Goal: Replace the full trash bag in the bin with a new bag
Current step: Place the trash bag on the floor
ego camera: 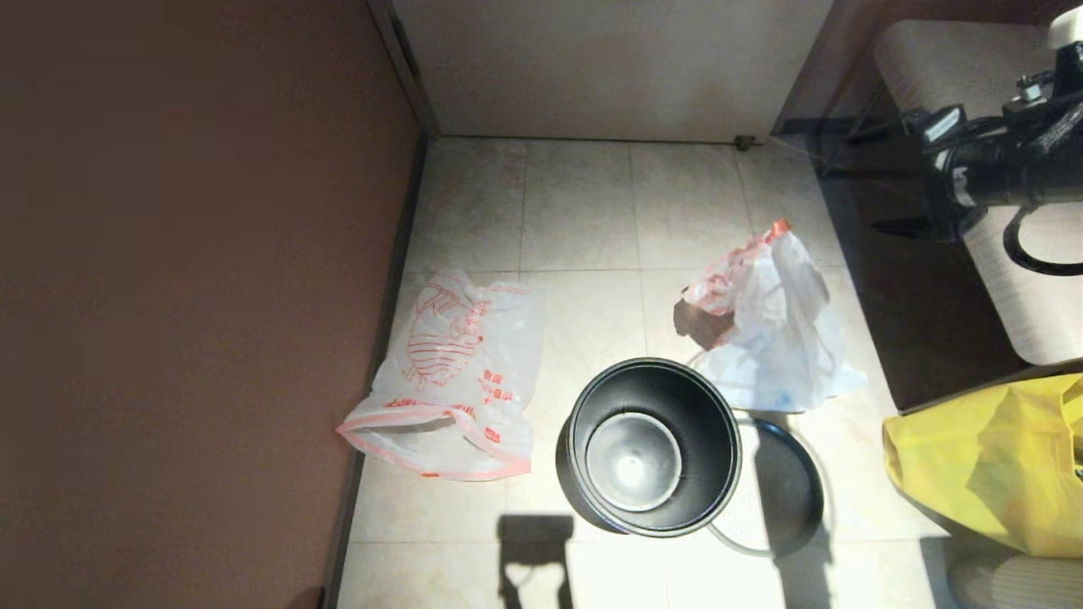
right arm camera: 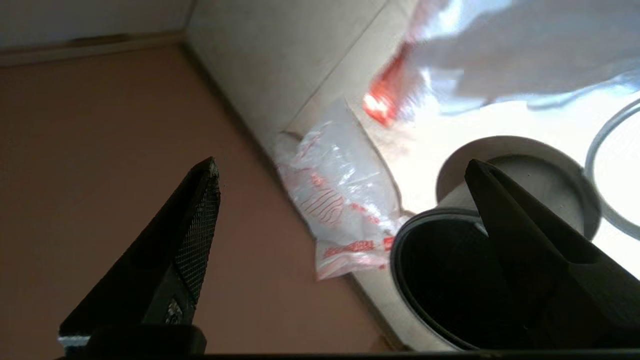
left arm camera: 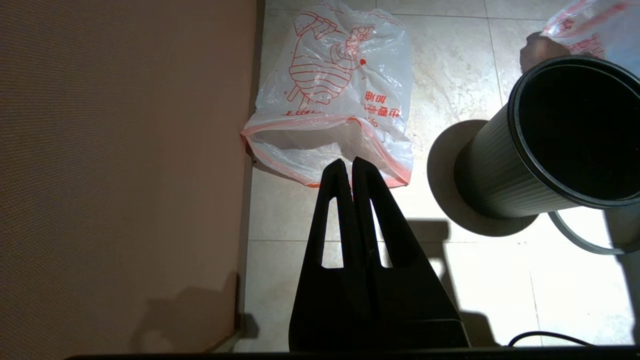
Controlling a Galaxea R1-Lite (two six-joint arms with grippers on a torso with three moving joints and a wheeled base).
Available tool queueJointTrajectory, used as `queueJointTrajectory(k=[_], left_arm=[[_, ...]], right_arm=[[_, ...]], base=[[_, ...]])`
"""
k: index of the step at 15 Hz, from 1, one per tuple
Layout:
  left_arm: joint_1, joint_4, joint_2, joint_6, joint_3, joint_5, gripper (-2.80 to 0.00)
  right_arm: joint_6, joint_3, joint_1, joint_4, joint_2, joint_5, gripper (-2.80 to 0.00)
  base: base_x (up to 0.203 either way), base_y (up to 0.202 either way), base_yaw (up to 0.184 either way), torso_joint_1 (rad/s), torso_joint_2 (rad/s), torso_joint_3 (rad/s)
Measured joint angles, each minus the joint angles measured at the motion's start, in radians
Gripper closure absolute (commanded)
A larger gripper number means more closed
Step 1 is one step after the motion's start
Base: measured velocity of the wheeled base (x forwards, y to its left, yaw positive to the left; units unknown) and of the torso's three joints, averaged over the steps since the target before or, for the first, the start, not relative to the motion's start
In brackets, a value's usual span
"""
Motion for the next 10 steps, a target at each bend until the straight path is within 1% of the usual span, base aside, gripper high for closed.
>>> queueJointTrajectory(k=[1, 2, 5, 8, 10], left_arm=[[0.000, 0.000, 0.000, 0.000, 0.000, 0.000, 0.00], [0.000, 0.000, 0.000, 0.000, 0.000, 0.000, 0.00], [0.000, 0.000, 0.000, 0.000, 0.000, 0.000, 0.00], [0.000, 0.000, 0.000, 0.000, 0.000, 0.000, 0.00], [0.000, 0.000, 0.000, 0.000, 0.000, 0.000, 0.00]], right_arm=[[-0.011, -0.015, -0.002, 0.013, -0.002, 0.002, -2.80], [-0.031, -0.023, -0.003, 0.027, -0.003, -0.004, 0.00], [-0.122, -0.028, -0.003, 0.092, -0.004, -0.074, 0.00], [-0.201, -0.027, 0.000, 0.115, -0.012, -0.119, 0.00], [-0.301, -0.025, 0.007, 0.166, -0.019, -0.191, 0.00]], base=[[0.000, 0.000, 0.000, 0.000, 0.00, 0.000], [0.000, 0.000, 0.000, 0.000, 0.00, 0.000], [0.000, 0.000, 0.000, 0.000, 0.00, 0.000], [0.000, 0.000, 0.000, 0.000, 0.00, 0.000], [0.000, 0.000, 0.000, 0.000, 0.00, 0.000]])
